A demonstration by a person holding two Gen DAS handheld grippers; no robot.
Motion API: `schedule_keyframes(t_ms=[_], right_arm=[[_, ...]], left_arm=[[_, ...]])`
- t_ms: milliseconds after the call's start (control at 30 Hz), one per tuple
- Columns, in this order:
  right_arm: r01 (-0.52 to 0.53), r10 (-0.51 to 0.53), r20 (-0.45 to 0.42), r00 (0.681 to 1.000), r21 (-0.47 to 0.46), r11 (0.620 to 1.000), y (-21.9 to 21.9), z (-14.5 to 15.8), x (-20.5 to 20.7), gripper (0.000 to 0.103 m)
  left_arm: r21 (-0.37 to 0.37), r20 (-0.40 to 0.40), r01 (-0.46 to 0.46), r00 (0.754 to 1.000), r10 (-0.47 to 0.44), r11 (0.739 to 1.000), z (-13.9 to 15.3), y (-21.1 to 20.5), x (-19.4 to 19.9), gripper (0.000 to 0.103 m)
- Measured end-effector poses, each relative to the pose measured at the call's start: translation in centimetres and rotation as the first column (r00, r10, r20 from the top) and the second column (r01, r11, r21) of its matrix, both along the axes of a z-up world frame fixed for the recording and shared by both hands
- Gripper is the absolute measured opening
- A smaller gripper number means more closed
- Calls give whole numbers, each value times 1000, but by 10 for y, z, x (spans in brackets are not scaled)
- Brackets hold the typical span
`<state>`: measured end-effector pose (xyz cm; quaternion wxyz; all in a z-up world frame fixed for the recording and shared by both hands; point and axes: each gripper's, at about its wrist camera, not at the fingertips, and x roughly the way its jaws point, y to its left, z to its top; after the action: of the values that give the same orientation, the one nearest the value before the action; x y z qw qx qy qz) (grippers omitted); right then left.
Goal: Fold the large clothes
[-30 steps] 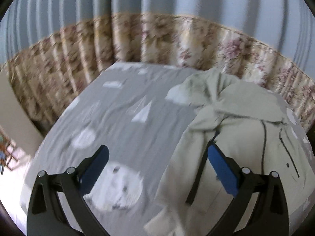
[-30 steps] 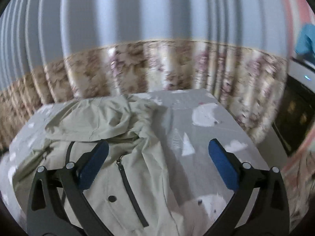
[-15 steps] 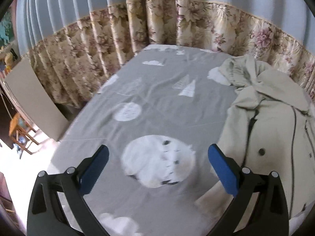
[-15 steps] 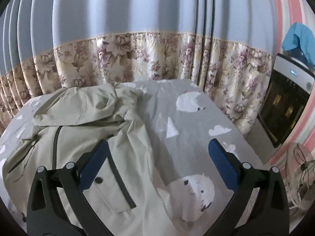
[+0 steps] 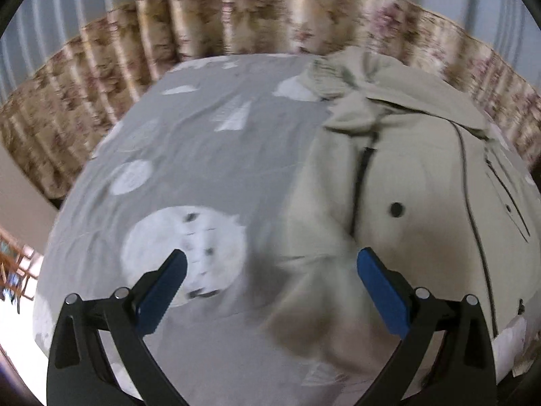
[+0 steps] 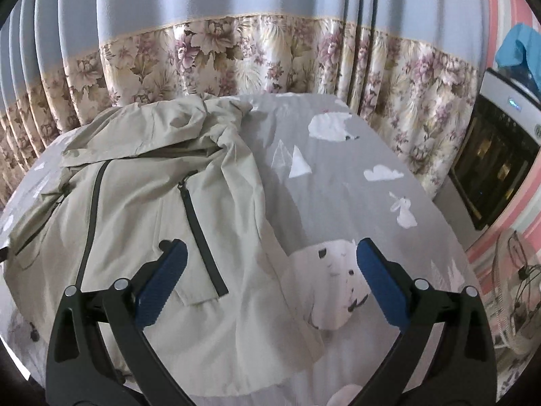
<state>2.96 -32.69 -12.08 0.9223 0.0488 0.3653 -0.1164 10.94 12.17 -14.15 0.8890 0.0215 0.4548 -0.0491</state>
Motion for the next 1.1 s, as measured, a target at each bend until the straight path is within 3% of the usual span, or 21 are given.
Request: schedule_keyframes(t_ms=[100,267,400,500,533,633,667,700,733,767,833,967,1100], right_arm=[[-21,21,-20,1000,32,999,-6,-3,-6,94],[-49,52,-59,997,51,997,-13,-9,-11,84],[-56,63,-67,996,91,994,-20,-12,-17,83],[-65,77,-121,990,99,993,-23,-25,-15,83],[-71,85,-134,987,109,992,-23,-29,-13,78],[-114,137,-166,977,141,983,-19,-42,-8,66],[-121,145,-173,974,141,983,-17,-46,-4,57],[-128,154,-185,971,146,981,-15,-51,1,49],[-138,170,-201,965,163,977,-13,-57,7,27],[-149,182,-202,962,168,975,-11,-59,9,16],[-176,199,-182,963,133,975,-4,-56,10,9],[-200,204,-31,979,99,975,-6,-30,-5,4],[-175,166,92,982,93,980,-18,6,-37,4]], left_arm=[[-61,-4,56,998,-56,997,2,-12,1,101],[-39,-45,71,996,-72,997,-15,-24,6,101],[-54,-74,87,993,-91,995,-24,-27,4,101],[-61,-78,103,991,-108,993,-26,-31,3,100],[-66,-78,111,990,-116,992,-27,-32,3,98],[-46,-68,122,990,-125,991,-26,-37,-1,87],[-43,-59,131,989,-134,990,-25,-39,-2,82],[-42,-58,133,989,-135,990,-24,-40,-2,69],[-32,-59,131,989,-133,991,-22,-42,-1,54],[-37,-65,139,988,-141,990,-21,-43,-1,46],[-68,-80,163,982,-169,984,-15,-45,-2,21],[-44,-15,183,983,-184,982,9,-52,-16,16],[-114,70,198,979,-191,974,45,-42,-46,14]])
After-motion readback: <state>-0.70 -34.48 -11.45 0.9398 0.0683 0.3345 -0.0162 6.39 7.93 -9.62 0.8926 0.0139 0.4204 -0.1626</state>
